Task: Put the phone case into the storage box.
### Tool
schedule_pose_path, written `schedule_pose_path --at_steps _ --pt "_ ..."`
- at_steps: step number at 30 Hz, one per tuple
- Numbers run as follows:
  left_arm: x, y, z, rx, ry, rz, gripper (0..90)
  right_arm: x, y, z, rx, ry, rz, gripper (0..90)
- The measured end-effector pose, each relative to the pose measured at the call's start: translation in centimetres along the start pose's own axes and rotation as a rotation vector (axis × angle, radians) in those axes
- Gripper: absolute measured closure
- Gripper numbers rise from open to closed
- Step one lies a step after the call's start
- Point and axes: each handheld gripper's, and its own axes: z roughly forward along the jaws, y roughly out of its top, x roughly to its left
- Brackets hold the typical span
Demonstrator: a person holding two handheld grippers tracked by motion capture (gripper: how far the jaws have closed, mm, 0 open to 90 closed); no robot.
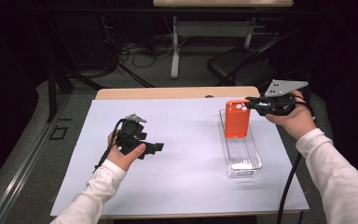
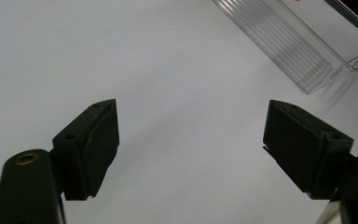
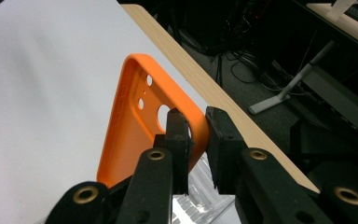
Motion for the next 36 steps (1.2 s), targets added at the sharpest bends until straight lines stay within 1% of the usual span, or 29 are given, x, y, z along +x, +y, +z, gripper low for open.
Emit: schedule_pose_path --at_steps 4,7,10,16,20,27,31,36 --pt "0.3 0.0 -0.1 0.004 0.009 0.002 17.3 -0.4 -0.3 0.2 0.003 -0.008 -0.008 80.0" --pt "0.4 -0.1 -0.1 -0.001 0.009 -0.007 17.2 -0.7 -0.6 0.3 0.007 -0.014 -0.015 80.0" --pt "0.5 -0.1 -0.1 0.002 0.011 -0.006 17.1 -1.0 -0.8 0.6 0.008 -0.020 -0.020 80.0" --pt "0.6 -0.2 0.0 0.006 0.011 -0.003 17.2 -1.3 -1.0 1.2 0.003 -0.035 -0.056 79.9" --pt "0.6 -0.1 0.1 0.010 0.010 0.000 17.2 -1.4 -1.1 1.7 -0.001 -0.034 -0.081 79.9" --pt "0.5 -0.1 0.2 0.010 0.014 -0.002 17.2 -2.1 -1.7 2.6 -0.008 -0.040 -0.093 79.9" --pt "0.6 -0.2 0.2 0.012 0.014 -0.004 17.2 -2.7 -2.4 3.0 -0.016 -0.053 -0.099 79.9" --pt "0.8 -0.4 0.3 0.012 0.017 -0.011 17.2 -2.9 -3.2 3.7 -0.020 -0.056 -0.098 79.9"
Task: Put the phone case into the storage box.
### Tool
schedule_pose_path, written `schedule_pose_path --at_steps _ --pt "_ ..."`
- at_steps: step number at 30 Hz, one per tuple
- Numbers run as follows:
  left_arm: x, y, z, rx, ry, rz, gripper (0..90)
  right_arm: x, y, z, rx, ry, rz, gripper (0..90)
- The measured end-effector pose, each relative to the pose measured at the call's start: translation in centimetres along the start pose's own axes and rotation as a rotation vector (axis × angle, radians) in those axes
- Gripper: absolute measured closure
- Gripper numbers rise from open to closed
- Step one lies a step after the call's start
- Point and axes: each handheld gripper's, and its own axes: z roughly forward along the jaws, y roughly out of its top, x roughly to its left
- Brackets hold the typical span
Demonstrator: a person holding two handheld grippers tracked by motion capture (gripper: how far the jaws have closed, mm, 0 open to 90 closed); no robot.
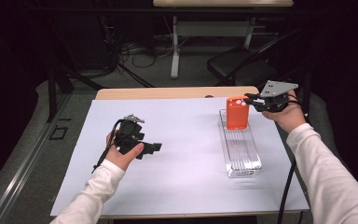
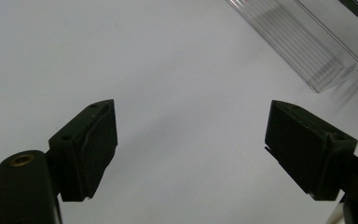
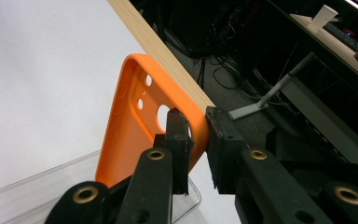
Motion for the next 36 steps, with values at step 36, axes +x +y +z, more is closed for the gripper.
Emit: schedule_pose_path --at_steps 36 --pt "0.3 -0.3 -0.2 0.005 0.014 -0.012 17.2 0.6 -1.9 3.6 -0.051 -0.112 -0.121 80.0"
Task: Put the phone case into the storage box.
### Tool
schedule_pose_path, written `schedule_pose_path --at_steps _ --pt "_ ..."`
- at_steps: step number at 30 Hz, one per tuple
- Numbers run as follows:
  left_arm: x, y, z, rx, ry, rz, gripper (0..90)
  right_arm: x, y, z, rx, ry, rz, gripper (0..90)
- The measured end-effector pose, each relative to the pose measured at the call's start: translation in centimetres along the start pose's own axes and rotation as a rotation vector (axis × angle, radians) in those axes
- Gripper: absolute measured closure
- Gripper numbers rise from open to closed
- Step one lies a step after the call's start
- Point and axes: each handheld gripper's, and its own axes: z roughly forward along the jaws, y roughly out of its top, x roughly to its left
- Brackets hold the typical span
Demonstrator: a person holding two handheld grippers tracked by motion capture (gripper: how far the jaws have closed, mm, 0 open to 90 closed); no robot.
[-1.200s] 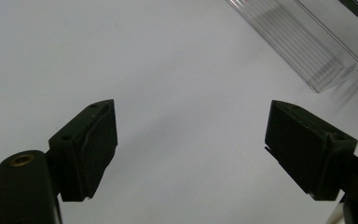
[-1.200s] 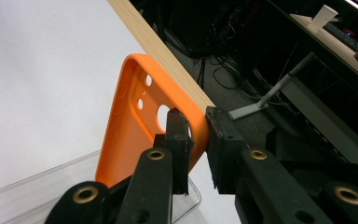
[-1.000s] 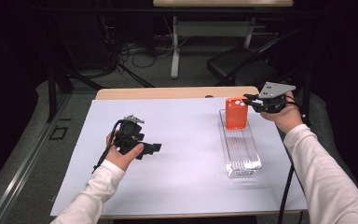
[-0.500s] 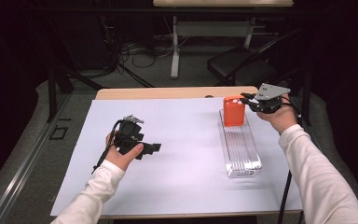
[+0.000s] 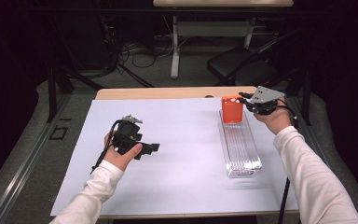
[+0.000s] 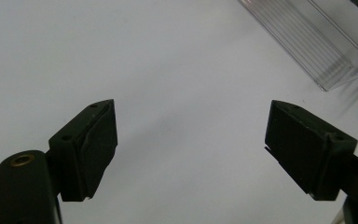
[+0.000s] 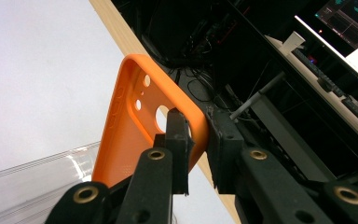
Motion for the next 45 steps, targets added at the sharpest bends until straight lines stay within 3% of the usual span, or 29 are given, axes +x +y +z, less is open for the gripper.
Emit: schedule_pose_path --at_steps 19,30,45 --pt "0.2 -0.3 -0.1 0.009 0.009 -0.007 17.2 0.4 -1.3 1.9 0.009 -0.022 0.004 80.0" --pt "0.3 -0.4 0.0 0.013 0.009 -0.008 17.2 0.2 -1.7 2.1 0.005 -0.033 0.017 79.9" --pt "0.2 -0.5 0.1 0.014 0.007 -0.006 17.2 -1.1 -2.9 1.8 0.077 -0.052 0.040 78.7"
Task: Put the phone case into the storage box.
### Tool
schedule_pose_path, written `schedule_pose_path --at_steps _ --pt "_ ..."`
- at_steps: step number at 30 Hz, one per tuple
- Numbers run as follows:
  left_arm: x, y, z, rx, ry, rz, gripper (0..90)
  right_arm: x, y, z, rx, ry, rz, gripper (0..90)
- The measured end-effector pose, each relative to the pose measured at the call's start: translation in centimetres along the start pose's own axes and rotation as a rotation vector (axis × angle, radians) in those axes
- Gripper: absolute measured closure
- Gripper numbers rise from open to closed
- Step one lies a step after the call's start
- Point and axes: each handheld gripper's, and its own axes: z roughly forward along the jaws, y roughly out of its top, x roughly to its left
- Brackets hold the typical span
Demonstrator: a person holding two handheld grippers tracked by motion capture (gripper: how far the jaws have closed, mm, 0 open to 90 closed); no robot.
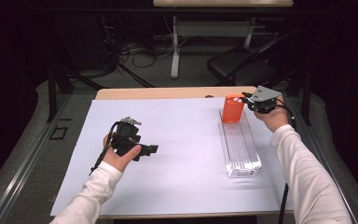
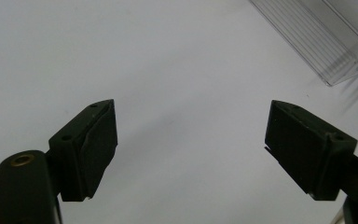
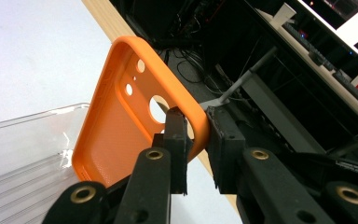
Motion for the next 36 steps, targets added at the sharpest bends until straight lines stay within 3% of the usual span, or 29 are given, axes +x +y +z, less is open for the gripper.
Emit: schedule_pose_path --at_steps 8,14,19,31,36 --pt "0.00 0.05 -0.03 0.004 0.000 0.003 17.2 -0.21 -0.29 0.25 0.003 -0.008 0.017 76.8" --pt "0.12 -0.05 -0.13 0.002 0.001 0.001 17.2 -0.15 -0.37 0.45 0.013 -0.013 0.054 71.1" --pt "0.23 -0.07 -0.22 0.000 0.001 -0.002 17.2 -0.14 -0.15 0.39 0.020 -0.025 0.054 64.1" --pt "0.14 -0.08 -0.23 -0.002 0.002 0.000 17.2 -0.31 -0.32 0.10 0.057 -0.046 0.121 48.1" --pt "0.23 -0.17 -0.23 -0.010 -0.002 -0.008 17.2 -0.23 -0.22 -0.20 0.071 -0.025 0.189 42.9"
